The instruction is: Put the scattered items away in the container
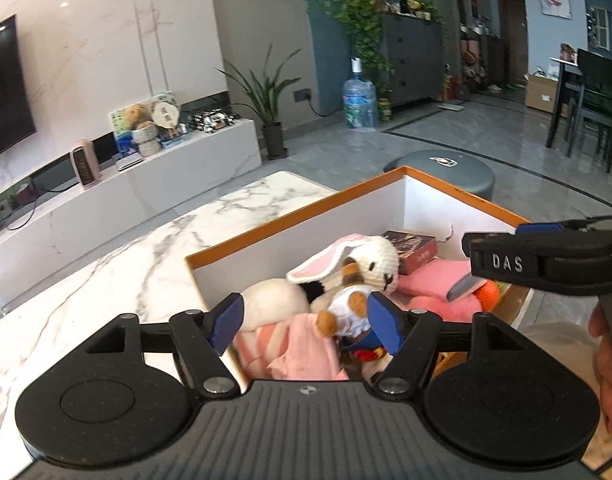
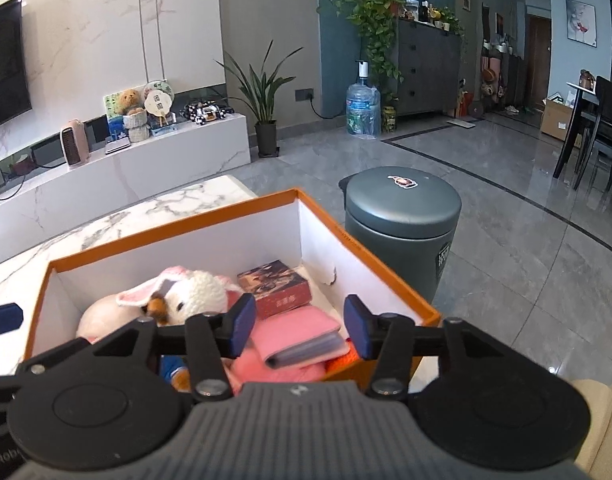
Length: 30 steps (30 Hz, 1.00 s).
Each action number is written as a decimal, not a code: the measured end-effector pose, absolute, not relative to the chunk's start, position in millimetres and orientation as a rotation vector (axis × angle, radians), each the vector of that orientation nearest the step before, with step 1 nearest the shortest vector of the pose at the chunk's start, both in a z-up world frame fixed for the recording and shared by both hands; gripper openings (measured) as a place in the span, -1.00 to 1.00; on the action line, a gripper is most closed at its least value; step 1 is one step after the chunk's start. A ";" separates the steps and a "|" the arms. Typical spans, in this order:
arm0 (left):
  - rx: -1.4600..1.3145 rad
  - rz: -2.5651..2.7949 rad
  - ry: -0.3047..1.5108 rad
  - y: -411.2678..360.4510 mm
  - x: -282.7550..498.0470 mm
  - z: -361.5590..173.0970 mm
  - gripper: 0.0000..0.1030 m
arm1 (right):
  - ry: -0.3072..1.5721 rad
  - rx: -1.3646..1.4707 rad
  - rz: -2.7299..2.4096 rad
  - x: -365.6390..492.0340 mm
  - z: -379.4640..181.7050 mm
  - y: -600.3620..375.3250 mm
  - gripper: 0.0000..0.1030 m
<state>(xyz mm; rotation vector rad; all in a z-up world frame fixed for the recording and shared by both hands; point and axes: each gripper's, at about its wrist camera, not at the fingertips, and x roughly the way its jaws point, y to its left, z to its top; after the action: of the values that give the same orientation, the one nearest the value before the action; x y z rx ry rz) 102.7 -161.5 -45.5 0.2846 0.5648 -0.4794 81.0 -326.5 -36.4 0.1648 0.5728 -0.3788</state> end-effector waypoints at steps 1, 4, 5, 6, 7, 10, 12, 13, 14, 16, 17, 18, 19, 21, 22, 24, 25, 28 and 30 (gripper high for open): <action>0.276 -0.475 0.567 -158.0 100.7 -45.5 0.59 | 0.572 0.161 -0.373 78.1 -36.9 -323.0 0.06; 0.251 -0.462 0.566 -149.3 95.3 -44.9 0.59 | 0.556 0.135 -0.356 68.2 -37.3 -310.2 0.07; 0.245 -0.460 0.565 -147.5 94.1 -44.6 0.59 | 0.548 0.126 -0.350 65.0 -37.3 -306.9 0.11; 0.242 -0.456 0.566 -145.7 93.0 -43.9 0.59 | 0.540 0.121 -0.346 61.6 -37.1 -304.0 0.16; 0.236 -0.449 0.565 -143.8 91.3 -44.0 0.60 | 0.534 0.119 -0.343 58.6 -37.1 -301.8 0.18; 0.205 -0.433 0.575 -137.0 85.1 -45.2 0.62 | 0.525 0.126 -0.339 49.4 -37.5 -297.9 0.22; 0.182 -0.425 0.585 -132.7 81.5 -46.5 0.63 | 0.527 0.133 -0.340 43.9 -38.0 -295.0 0.28; 0.173 -0.419 0.585 -131.9 78.1 -47.7 0.64 | 0.528 0.136 -0.342 41.5 -38.3 -293.9 0.31; 0.170 -0.417 0.585 -130.5 76.0 -48.0 0.64 | 0.531 0.137 -0.342 39.3 -38.9 -292.8 0.37; 0.174 -0.417 0.582 -130.2 73.8 -48.4 0.65 | 0.544 0.138 -0.342 35.2 -39.7 -290.6 0.39; 0.180 -0.417 0.579 -129.2 71.4 -47.8 0.65 | 0.555 0.138 -0.345 32.7 -39.9 -290.0 0.40; 0.186 -0.416 0.576 -128.5 68.9 -46.3 0.65 | 0.566 0.140 -0.349 31.3 -40.0 -289.4 0.41; 0.190 -0.414 0.575 -127.7 66.5 -44.3 0.67 | 0.574 0.146 -0.351 29.4 -39.6 -288.4 0.42; 0.196 -0.416 0.579 -126.6 61.2 -39.5 0.67 | 0.596 0.152 -0.347 25.4 -37.5 -286.1 0.48; 0.198 -0.417 0.580 -126.2 58.6 -36.4 0.67 | 0.607 0.149 -0.343 24.0 -35.1 -284.3 0.51; 0.197 -0.416 0.577 -124.4 54.8 -30.0 0.68 | 0.620 0.136 -0.341 20.7 -28.2 -281.1 0.58; 0.196 -0.413 0.570 -124.5 52.6 -26.0 0.68 | 0.623 0.130 -0.344 19.4 -23.9 -279.9 0.59; 0.208 -0.391 0.541 -124.2 47.9 -14.2 0.72 | 0.632 0.119 -0.347 17.3 -9.7 -278.4 0.68; 0.211 -0.377 0.522 -123.7 43.6 -5.8 0.73 | 0.635 0.119 -0.344 15.2 0.3 -278.2 0.73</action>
<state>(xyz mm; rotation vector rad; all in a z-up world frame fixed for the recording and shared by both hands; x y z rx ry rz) 43.6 -123.7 -5.8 0.2112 0.5220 -0.3766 15.2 -278.2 0.3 0.1189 0.6350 -0.3441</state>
